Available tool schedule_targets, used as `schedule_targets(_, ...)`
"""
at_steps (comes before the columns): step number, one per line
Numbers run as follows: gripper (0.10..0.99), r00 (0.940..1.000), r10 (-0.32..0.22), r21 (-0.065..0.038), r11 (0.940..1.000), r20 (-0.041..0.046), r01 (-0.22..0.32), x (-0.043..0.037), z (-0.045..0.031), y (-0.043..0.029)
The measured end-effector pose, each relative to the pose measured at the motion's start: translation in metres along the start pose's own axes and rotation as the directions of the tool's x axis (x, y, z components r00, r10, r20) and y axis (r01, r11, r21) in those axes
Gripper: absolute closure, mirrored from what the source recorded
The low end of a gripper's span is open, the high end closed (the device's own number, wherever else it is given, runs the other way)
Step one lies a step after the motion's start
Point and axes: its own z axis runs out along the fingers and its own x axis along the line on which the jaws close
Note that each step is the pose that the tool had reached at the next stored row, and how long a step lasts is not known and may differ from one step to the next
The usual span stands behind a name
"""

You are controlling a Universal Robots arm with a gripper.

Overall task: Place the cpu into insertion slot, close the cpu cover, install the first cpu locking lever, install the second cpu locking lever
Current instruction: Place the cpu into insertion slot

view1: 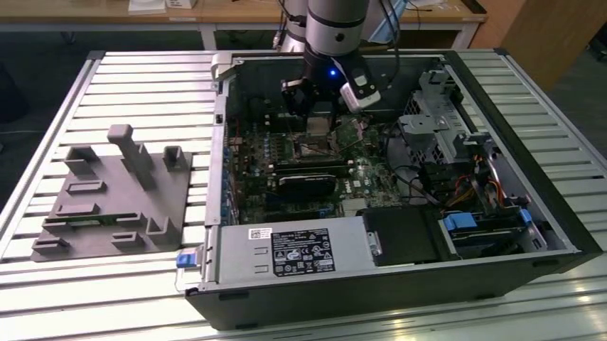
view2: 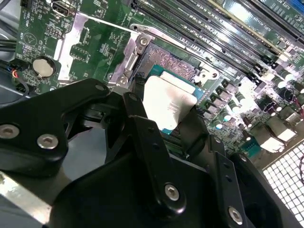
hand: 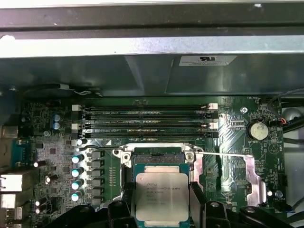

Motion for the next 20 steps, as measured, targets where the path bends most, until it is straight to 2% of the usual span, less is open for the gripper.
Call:
schedule_targets(5,0.549,0.9965,0.083,-0.002,0.9966,0.0063,-0.083,0.0,0.0011,-0.0001)
schedule_targets(9,0.549,0.9879,0.155,-0.003,0.9879,0.0119,-0.155,0.0,0.0021,-0.0002)
schedule_targets(14,0.549,0.9697,0.244,-0.007,0.9699,0.0186,-0.244,-0.0001,0.0033,-0.0002)
schedule_targets(20,0.549,0.9384,0.345,-0.01,0.9388,0.0263,-0.344,-0.0001,0.0044,-0.0003)
